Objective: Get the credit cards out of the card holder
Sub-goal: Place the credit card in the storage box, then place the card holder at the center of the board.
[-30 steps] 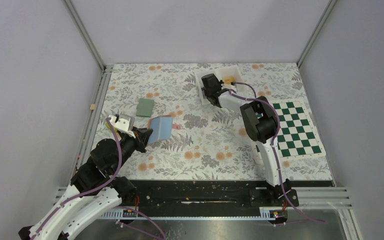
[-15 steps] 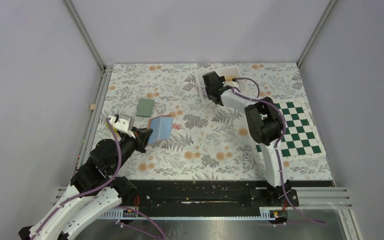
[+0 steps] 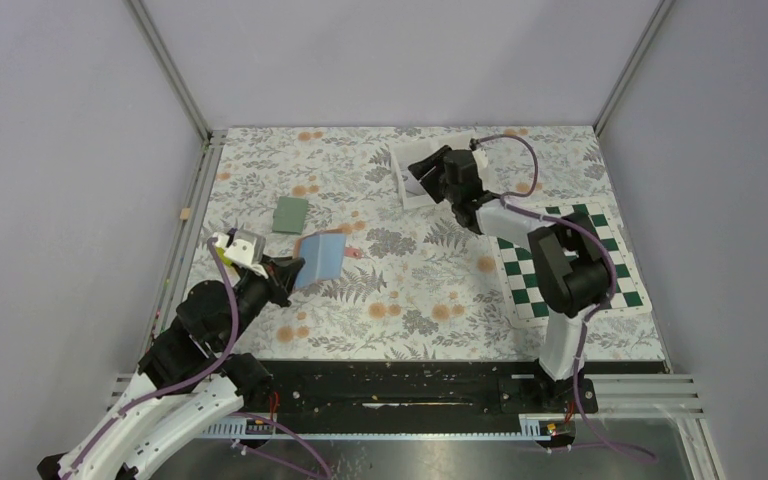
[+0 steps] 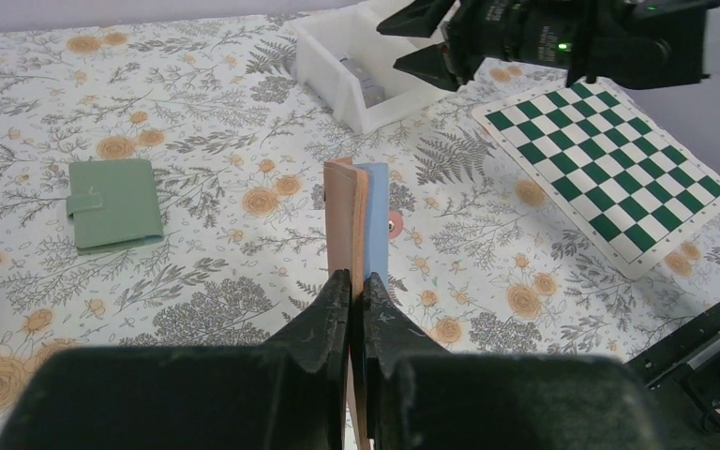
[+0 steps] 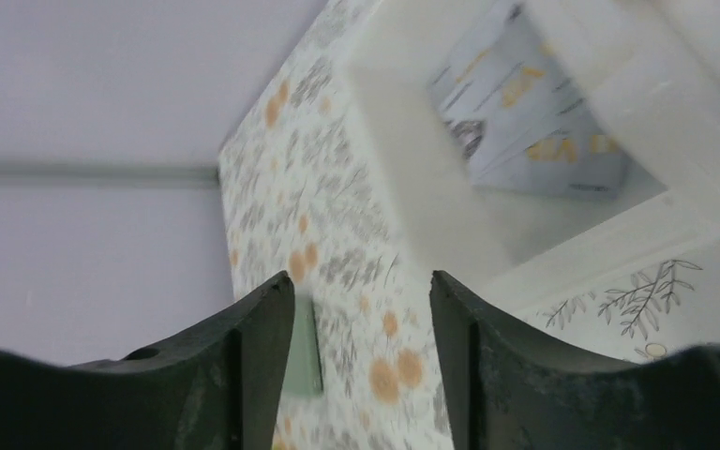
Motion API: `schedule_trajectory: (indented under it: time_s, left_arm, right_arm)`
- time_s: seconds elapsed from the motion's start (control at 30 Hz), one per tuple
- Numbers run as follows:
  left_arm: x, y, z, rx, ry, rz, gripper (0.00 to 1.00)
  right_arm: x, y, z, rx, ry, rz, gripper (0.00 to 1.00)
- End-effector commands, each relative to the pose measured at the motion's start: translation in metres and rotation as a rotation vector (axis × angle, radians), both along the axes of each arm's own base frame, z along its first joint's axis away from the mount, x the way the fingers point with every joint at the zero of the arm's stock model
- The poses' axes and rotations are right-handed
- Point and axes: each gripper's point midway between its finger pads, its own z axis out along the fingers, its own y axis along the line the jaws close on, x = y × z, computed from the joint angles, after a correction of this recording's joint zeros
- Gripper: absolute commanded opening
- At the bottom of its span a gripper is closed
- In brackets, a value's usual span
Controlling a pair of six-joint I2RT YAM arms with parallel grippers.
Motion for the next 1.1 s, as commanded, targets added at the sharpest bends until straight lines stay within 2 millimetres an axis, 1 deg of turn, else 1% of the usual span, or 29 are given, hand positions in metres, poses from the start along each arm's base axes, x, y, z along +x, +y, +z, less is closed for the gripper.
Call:
schedule_trajectory:
  time_s: [0.0,0.03,0.1,0.13,0.17,0.23,0.33,0.4,0.47,0.57,0.63,0.7,0.77,0.83,0.87,0.93,0.97,1.0,1.03,1.07]
  left_arm:
    - [-0.005,-0.009,0.022,-0.074,-0.063,-0.053,0.00]
    - [-0.008,-0.014,0.023,-0.083,-0.061,-0.084,0.00]
    - [-0.013,-0.027,0.023,-0.097,-0.046,-0.154,0.00]
    - [-0.018,-0.035,0.026,-0.107,-0.043,-0.201,0.00]
    - [-0.023,-0.043,0.028,-0.114,-0.041,-0.257,0.00]
    - [-0.034,-0.059,0.031,-0.128,-0.040,-0.363,0.00]
    - [-0.039,-0.071,0.037,-0.146,-0.029,-0.431,0.00]
    - [-0.036,-0.076,0.037,-0.146,0.018,-0.429,0.00]
    - [-0.036,-0.086,0.035,-0.155,0.084,-0.453,0.00]
    - [-0.044,-0.105,0.036,-0.225,0.145,-0.547,0.00]
    - [-0.042,-0.115,0.029,-0.274,0.205,-0.552,0.00]
    - [-0.032,-0.122,0.015,-0.305,0.276,-0.515,0.00]
    - [-0.023,-0.128,-0.003,-0.344,0.340,-0.469,0.00]
    - [-0.012,-0.133,-0.013,-0.410,0.369,-0.424,0.00]
    - [-0.004,-0.136,-0.022,-0.442,0.398,-0.389,0.00]
    - [0.006,-0.142,-0.039,-0.471,0.442,-0.346,0.00]
    - [0.010,-0.147,-0.046,-0.480,0.465,-0.337,0.00]
    - [0.014,-0.152,-0.052,-0.486,0.486,-0.332,0.00]
    - [0.017,-0.157,-0.056,-0.494,0.494,-0.334,0.00]
    - [0.021,-0.162,-0.061,-0.498,0.504,-0.331,0.00]
  right_arm:
    - [-0.059,0.037,0.123,-0.005,-0.407,0.485,0.65]
    - [-0.080,0.043,0.131,-0.027,-0.455,0.593,0.68]
    - [-0.130,0.055,0.153,0.009,-0.552,0.816,0.74]
    - [-0.153,0.058,0.159,0.028,-0.583,0.899,0.78]
    - [-0.172,0.058,0.165,0.038,-0.607,0.962,0.79]
    - [-0.202,0.056,0.167,0.031,-0.627,1.051,0.81]
    - [-0.233,0.050,0.158,0.053,-0.619,1.123,0.82]
    - [-0.246,0.046,0.153,0.085,-0.609,1.139,0.83]
    - [-0.257,0.043,0.152,0.120,-0.622,1.141,0.83]
    - [-0.283,0.038,0.156,0.222,-0.649,1.194,0.82]
    - [-0.292,0.035,0.154,0.256,-0.623,1.194,0.82]
    - [-0.294,0.031,0.149,0.249,-0.592,1.163,0.82]
    - [-0.290,0.025,0.141,0.190,-0.534,1.095,0.83]
    - [-0.287,0.013,0.129,0.073,-0.465,1.029,0.83]
    - [-0.289,0.005,0.124,0.021,-0.425,0.997,0.83]
    - [-0.284,-0.016,0.125,-0.091,-0.417,0.874,0.84]
    - [-0.279,-0.032,0.127,-0.155,-0.415,0.776,0.84]
    - [-0.279,-0.045,0.124,-0.200,-0.396,0.720,0.84]
    - [-0.272,-0.063,0.121,-0.260,-0.379,0.617,0.84]
    - [-0.272,-0.076,0.116,-0.299,-0.368,0.553,0.84]
